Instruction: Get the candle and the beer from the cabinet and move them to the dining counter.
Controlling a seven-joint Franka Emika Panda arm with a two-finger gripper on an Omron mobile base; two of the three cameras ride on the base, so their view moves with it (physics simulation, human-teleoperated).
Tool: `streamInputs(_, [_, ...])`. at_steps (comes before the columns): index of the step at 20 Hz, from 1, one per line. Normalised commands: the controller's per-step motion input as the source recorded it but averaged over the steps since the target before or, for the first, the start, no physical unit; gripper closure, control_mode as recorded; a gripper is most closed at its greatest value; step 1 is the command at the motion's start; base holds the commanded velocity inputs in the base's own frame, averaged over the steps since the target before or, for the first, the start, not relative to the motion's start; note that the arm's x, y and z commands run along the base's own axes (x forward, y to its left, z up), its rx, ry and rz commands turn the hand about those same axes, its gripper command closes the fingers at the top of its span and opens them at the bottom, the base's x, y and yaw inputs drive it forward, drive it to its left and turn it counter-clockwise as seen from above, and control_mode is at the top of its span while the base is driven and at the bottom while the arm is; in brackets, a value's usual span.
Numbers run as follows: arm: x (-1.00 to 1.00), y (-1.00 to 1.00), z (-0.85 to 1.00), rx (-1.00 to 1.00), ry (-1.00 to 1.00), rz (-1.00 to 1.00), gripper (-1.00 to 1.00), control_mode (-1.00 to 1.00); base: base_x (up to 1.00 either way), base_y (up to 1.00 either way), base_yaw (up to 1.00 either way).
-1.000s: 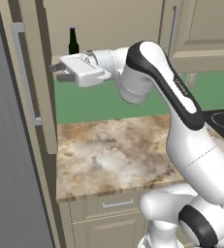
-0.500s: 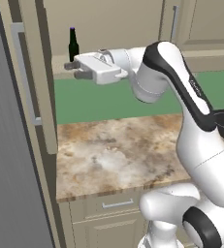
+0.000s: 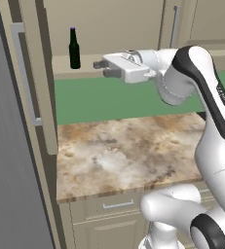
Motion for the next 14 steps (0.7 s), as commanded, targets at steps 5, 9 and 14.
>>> streamInputs(5, [-0.06,-0.57,0.00,0.00,0.00,-0.17,-1.00,-1.00,0.00,0.00,0.00])
streamInputs(9, [-0.05,-0.53,-0.01,0.00,0.00,-0.22,-1.00,-1.00,0.00,0.00,0.00])
streamInputs(14, [0.00,-0.33,-0.10,0.00,0.00,-0.30,-1.00,-1.00,0.00,0.00,0.00])
